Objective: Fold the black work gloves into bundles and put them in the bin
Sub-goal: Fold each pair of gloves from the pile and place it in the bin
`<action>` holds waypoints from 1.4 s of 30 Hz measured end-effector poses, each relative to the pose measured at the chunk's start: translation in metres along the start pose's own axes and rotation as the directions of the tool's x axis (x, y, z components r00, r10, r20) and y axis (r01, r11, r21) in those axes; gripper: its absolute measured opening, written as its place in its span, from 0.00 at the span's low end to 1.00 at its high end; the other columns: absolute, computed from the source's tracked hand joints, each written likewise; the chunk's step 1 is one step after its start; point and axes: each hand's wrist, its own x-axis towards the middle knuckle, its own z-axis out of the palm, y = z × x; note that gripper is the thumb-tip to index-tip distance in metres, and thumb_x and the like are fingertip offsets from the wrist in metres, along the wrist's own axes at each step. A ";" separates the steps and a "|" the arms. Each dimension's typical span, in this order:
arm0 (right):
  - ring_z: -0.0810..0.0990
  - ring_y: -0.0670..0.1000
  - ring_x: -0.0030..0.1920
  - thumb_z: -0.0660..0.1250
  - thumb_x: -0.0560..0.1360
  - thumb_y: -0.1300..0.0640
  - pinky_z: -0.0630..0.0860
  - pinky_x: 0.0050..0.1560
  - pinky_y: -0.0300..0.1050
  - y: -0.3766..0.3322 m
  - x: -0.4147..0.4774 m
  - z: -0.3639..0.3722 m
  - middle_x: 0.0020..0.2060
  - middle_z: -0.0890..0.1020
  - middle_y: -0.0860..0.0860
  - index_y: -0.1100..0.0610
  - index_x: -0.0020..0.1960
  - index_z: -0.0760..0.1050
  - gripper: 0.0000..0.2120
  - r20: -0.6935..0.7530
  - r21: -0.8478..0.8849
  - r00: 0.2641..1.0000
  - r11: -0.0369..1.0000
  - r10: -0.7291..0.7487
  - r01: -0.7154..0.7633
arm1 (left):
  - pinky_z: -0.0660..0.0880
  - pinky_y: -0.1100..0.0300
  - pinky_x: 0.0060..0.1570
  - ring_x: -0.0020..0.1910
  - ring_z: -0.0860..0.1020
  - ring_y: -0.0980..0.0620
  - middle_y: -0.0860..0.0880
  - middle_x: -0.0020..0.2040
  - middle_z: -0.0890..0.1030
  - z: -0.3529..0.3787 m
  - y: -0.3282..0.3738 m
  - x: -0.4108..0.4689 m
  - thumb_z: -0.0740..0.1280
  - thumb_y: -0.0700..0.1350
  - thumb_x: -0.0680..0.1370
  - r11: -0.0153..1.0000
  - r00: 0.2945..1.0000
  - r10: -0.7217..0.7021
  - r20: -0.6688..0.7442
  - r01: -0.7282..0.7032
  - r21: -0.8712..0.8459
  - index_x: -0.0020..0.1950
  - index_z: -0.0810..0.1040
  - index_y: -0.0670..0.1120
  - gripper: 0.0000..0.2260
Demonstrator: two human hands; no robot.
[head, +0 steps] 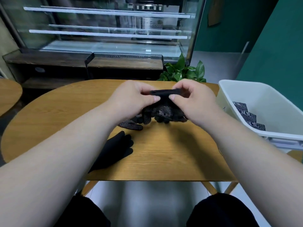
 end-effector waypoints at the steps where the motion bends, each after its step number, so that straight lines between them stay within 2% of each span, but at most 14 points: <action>1: 0.79 0.47 0.41 0.71 0.75 0.54 0.76 0.42 0.45 0.004 -0.004 0.001 0.38 0.80 0.41 0.44 0.42 0.77 0.06 -0.025 -0.028 0.999 0.999 -0.040 0.039 | 0.73 0.68 0.34 0.33 0.77 0.62 0.60 0.36 0.82 0.004 -0.005 -0.002 0.73 0.46 0.76 0.991 0.994 0.101 -0.038 -0.097 0.092 0.45 0.84 0.59 0.07; 3: 0.78 0.48 0.45 0.71 0.74 0.56 0.75 0.46 0.46 0.019 -0.018 0.009 0.42 0.80 0.42 0.42 0.44 0.76 0.09 0.019 -0.082 0.995 0.992 -0.097 0.099 | 0.76 0.61 0.52 0.47 0.78 0.60 0.58 0.48 0.84 0.019 -0.029 -0.010 0.74 0.44 0.75 0.911 0.953 0.304 0.001 -0.291 0.293 0.51 0.86 0.54 0.07; 4: 0.78 0.48 0.46 0.72 0.73 0.56 0.74 0.48 0.47 0.030 -0.029 0.016 0.43 0.80 0.42 0.42 0.45 0.77 0.09 0.074 -0.115 0.991 0.986 -0.115 0.123 | 0.77 0.58 0.55 0.51 0.79 0.57 0.56 0.51 0.84 0.029 -0.044 -0.018 0.73 0.44 0.75 0.870 0.934 0.353 0.062 -0.352 0.345 0.53 0.86 0.51 0.08; 7: 0.78 0.49 0.47 0.68 0.71 0.56 0.77 0.51 0.52 0.067 -0.071 0.042 0.43 0.79 0.43 0.47 0.45 0.79 0.05 0.298 -0.122 0.948 0.980 -0.114 0.156 | 0.80 0.55 0.52 0.52 0.82 0.50 0.51 0.54 0.85 0.061 -0.083 -0.051 0.68 0.49 0.74 0.814 0.902 0.344 0.260 -0.425 0.395 0.52 0.86 0.49 0.10; 10: 0.77 0.49 0.49 0.68 0.68 0.59 0.77 0.51 0.53 0.091 -0.113 0.061 0.44 0.80 0.44 0.48 0.44 0.78 0.07 0.438 -0.128 0.890 0.971 -0.126 0.201 | 0.79 0.58 0.52 0.54 0.81 0.51 0.53 0.57 0.83 0.089 -0.105 -0.087 0.62 0.52 0.73 0.819 0.874 0.292 0.389 -0.439 0.371 0.51 0.86 0.51 0.15; 13: 0.77 0.48 0.53 0.69 0.67 0.61 0.76 0.54 0.53 0.098 -0.129 0.065 0.47 0.80 0.43 0.47 0.44 0.77 0.10 0.414 -0.121 0.897 0.967 -0.155 0.223 | 0.77 0.54 0.59 0.61 0.78 0.52 0.53 0.60 0.81 0.099 -0.114 -0.102 0.61 0.51 0.72 0.863 0.904 0.255 0.343 -0.373 0.341 0.53 0.85 0.51 0.16; 19: 0.76 0.45 0.57 0.69 0.69 0.54 0.73 0.59 0.50 0.094 -0.138 0.062 0.49 0.78 0.40 0.46 0.45 0.78 0.05 0.400 -0.133 0.897 0.957 -0.186 0.258 | 0.74 0.53 0.60 0.61 0.76 0.53 0.55 0.60 0.79 0.097 -0.115 -0.116 0.67 0.54 0.74 0.862 0.895 0.282 0.345 -0.395 0.318 0.54 0.83 0.52 0.12; 25: 0.76 0.43 0.55 0.67 0.74 0.52 0.68 0.59 0.32 0.094 -0.128 0.064 0.47 0.81 0.42 0.52 0.48 0.81 0.06 0.153 -0.015 0.985 0.996 -0.084 0.087 | 0.71 0.49 0.63 0.65 0.73 0.53 0.55 0.62 0.78 0.105 -0.113 -0.099 0.56 0.52 0.82 0.869 0.941 0.287 0.179 -0.334 0.366 0.59 0.81 0.50 0.16; 29: 0.72 0.42 0.60 0.69 0.77 0.57 0.63 0.61 0.30 0.099 -0.111 0.077 0.53 0.79 0.42 0.52 0.55 0.81 0.08 0.129 -0.119 0.991 0.993 0.032 -0.016 | 0.55 0.52 0.77 0.78 0.58 0.54 0.53 0.76 0.67 0.117 -0.118 -0.084 0.53 0.52 0.84 0.833 0.932 0.167 0.322 -0.308 0.460 0.75 0.69 0.50 0.20; 33: 0.68 0.38 0.64 0.66 0.79 0.58 0.54 0.64 0.22 0.099 -0.094 0.089 0.60 0.78 0.42 0.51 0.63 0.80 0.13 0.163 -0.142 0.986 0.990 0.046 -0.023 | 0.49 0.51 0.78 0.80 0.53 0.54 0.53 0.79 0.60 0.118 -0.123 -0.081 0.46 0.56 0.82 0.780 0.912 0.140 0.385 -0.341 0.524 0.78 0.63 0.50 0.26; 35: 0.66 0.40 0.70 0.63 0.81 0.59 0.51 0.69 0.25 0.101 -0.089 0.095 0.66 0.76 0.43 0.51 0.67 0.78 0.16 0.238 -0.191 0.970 0.982 0.043 0.003 | 0.45 0.54 0.78 0.80 0.50 0.55 0.54 0.80 0.57 0.117 -0.123 -0.084 0.44 0.56 0.83 0.783 0.905 0.131 0.405 -0.345 0.518 0.79 0.60 0.50 0.26; 38: 0.63 0.49 0.76 0.60 0.82 0.59 0.56 0.78 0.46 0.107 -0.089 0.105 0.72 0.73 0.46 0.50 0.71 0.75 0.18 0.314 -0.324 0.949 0.942 0.024 0.083 | 0.44 0.64 0.77 0.78 0.51 0.60 0.57 0.78 0.60 0.114 -0.122 -0.086 0.54 0.47 0.85 0.895 0.936 0.153 0.318 -0.268 0.357 0.78 0.64 0.51 0.21; 40: 0.61 0.49 0.78 0.57 0.82 0.56 0.54 0.79 0.51 0.107 -0.092 0.106 0.74 0.70 0.46 0.48 0.72 0.72 0.20 0.337 -0.375 0.942 0.919 0.011 0.124 | 0.56 0.65 0.74 0.73 0.64 0.62 0.57 0.71 0.72 0.107 -0.121 -0.083 0.57 0.45 0.82 0.966 0.988 0.105 0.111 -0.127 0.225 0.71 0.75 0.50 0.18; 42: 0.57 0.47 0.79 0.57 0.82 0.54 0.51 0.79 0.50 0.107 -0.092 0.105 0.76 0.67 0.44 0.47 0.74 0.70 0.20 0.351 -0.381 0.936 0.916 0.015 0.128 | 0.65 0.63 0.67 0.64 0.72 0.56 0.55 0.62 0.79 0.101 -0.125 -0.074 0.59 0.42 0.80 0.967 0.994 0.090 -0.061 -0.072 0.245 0.64 0.80 0.49 0.16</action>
